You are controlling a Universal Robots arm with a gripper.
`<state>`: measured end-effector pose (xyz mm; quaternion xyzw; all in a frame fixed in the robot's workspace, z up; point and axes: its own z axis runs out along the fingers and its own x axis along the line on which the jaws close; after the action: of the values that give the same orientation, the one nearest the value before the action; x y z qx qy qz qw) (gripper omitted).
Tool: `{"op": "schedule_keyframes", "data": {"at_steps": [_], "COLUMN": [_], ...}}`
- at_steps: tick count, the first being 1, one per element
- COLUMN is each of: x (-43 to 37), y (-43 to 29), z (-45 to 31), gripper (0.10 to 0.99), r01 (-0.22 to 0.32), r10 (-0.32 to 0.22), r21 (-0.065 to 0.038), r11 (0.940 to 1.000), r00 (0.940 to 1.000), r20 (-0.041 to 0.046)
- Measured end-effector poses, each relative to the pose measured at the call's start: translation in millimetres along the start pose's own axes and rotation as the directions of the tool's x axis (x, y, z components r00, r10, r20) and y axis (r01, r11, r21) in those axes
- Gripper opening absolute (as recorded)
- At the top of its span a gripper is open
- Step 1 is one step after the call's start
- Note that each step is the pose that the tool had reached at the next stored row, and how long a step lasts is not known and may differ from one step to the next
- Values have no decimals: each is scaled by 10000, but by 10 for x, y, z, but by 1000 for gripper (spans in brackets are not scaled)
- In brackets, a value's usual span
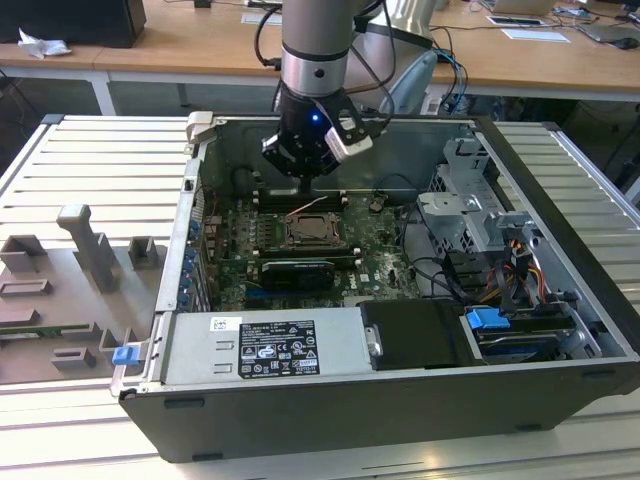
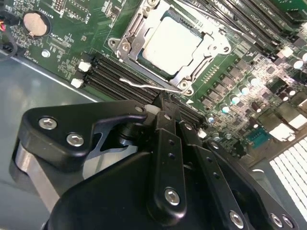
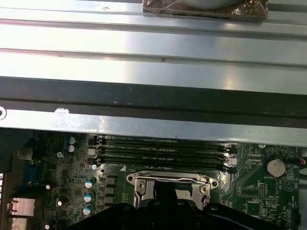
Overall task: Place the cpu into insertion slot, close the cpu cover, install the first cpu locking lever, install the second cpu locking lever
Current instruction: 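Install the first cpu locking lever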
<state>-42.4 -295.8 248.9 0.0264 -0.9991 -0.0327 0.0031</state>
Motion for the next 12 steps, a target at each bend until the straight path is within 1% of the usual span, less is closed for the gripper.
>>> {"op": "schedule_keyframes", "data": {"at_steps": [3, 10, 12], "x": [-3, -3, -8], "y": [-2, -2, -3], "z": [25, 29, 32], "gripper": [106, 106, 106], "r01": [-22, -22, -20], "r10": [22, 22, 20], "r21": [0, -1, -32], "r11": [10000, 10000, 10000], "r00": [10000, 10000, 10000], "r20": [2, 2, 4]}}
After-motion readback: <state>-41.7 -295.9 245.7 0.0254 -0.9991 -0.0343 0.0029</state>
